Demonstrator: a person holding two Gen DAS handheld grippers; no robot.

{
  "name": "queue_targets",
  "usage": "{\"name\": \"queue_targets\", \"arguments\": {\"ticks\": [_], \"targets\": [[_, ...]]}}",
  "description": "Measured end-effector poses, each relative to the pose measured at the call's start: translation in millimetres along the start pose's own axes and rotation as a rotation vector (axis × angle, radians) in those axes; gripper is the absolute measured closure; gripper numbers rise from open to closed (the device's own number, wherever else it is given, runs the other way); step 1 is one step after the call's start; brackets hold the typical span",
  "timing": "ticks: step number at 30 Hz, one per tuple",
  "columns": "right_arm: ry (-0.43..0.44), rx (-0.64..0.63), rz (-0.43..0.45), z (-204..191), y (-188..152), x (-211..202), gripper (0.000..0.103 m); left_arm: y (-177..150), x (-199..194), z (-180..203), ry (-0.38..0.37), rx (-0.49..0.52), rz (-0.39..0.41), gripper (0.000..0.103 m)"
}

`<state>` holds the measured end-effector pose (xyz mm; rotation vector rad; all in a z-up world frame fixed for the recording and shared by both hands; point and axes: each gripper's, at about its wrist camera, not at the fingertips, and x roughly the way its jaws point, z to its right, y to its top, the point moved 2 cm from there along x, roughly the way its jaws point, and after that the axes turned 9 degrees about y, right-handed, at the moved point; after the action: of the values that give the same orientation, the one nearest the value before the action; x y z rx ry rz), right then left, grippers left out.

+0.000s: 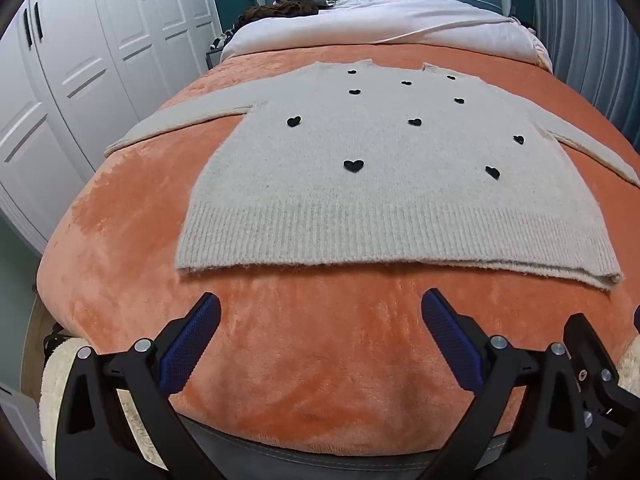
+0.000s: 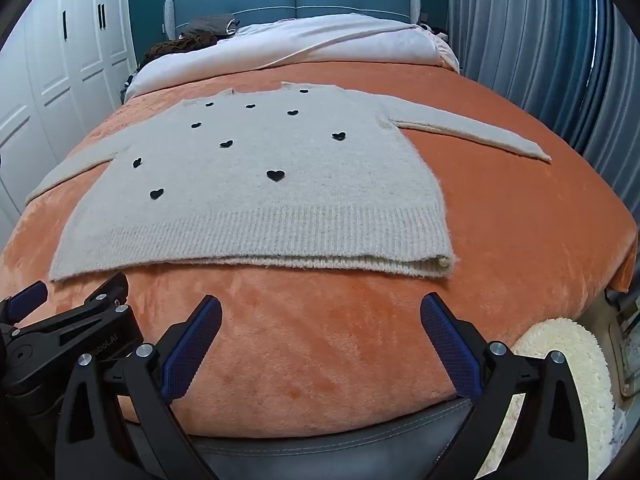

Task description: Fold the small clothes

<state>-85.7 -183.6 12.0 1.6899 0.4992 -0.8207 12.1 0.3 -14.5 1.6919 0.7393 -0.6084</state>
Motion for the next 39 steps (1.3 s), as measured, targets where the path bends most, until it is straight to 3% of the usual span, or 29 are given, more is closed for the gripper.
{"name": "queue_targets", "arguments": {"ticks": [5, 39], "targets": [[0.005, 0.001, 0.006, 1.3, 3.0, -2.0, 0.005, 1.3, 2.5, -3.6, -0.015, -0.004, -0.031, 0.005], [-0.021, -0.002, -0.002, -0.2, 2.6, -6.0, 0.005, 1.0, -3.3, -2.2, 0.021, -0.007, -0.026, 0.005]]}}
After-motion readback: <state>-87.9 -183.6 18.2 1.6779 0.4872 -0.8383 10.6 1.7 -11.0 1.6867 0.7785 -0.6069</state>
